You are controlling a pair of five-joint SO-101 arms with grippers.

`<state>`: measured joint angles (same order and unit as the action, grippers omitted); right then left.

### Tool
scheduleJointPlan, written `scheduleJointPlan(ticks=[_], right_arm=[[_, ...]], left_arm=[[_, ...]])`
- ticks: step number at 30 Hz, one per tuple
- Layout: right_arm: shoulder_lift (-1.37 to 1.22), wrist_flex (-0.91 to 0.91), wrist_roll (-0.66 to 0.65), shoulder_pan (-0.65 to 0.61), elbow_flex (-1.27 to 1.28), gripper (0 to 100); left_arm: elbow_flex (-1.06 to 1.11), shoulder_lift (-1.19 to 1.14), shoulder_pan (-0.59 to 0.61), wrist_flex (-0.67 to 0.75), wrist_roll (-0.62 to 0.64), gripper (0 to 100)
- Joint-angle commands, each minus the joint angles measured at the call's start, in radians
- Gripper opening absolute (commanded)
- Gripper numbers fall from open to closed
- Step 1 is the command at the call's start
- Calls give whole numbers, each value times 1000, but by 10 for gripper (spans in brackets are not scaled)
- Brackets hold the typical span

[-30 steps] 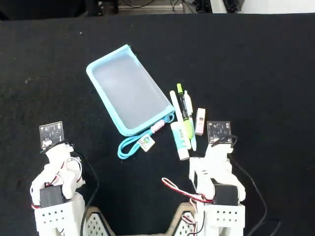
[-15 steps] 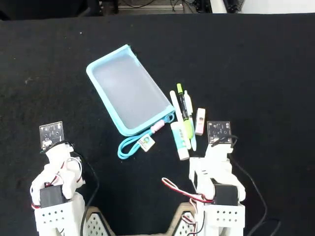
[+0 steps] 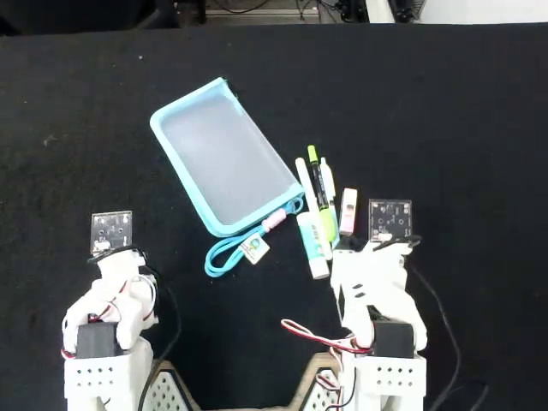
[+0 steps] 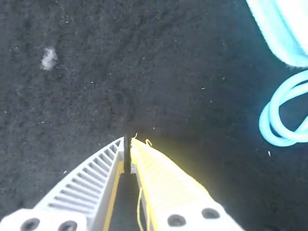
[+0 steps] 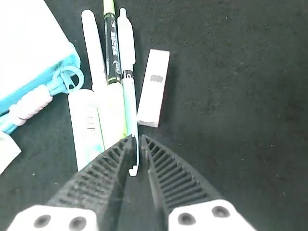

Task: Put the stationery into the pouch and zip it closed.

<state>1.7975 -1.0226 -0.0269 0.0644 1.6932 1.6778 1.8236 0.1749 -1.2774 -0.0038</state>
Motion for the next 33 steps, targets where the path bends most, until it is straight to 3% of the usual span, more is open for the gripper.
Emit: scheduleJointPlan(ticks=[1, 5, 9, 16, 18, 21, 24, 30, 33], right_arm=[[97, 29, -18, -9, -8, 15], [94, -6, -210, 0, -8, 15], [96, -104, -376, -3, -8, 15], [96, -106, -384, -8, -8, 15], [96, -106, -384, -8, -8, 15], [97, -106, -384, -9, -8, 15], [97, -104, -384, -9, -8, 15], [97, -107, -373, -9, -8, 15], [97, -107, -364, -9, -8, 15]], left_arm=[[21, 2, -12, 6, 3, 30], [21, 2, 42, 86, 2, 30], [21, 2, 188, 195, -2, 30], [18, 2, 338, 402, -359, 30], [19, 2, 337, 497, -407, 30], [8, 3, 335, 675, -374, 30], [-16, 2, 266, 809, -265, 30], [-119, 0, -2, 801, -175, 30], [-114, 0, -81, 829, -170, 30]])
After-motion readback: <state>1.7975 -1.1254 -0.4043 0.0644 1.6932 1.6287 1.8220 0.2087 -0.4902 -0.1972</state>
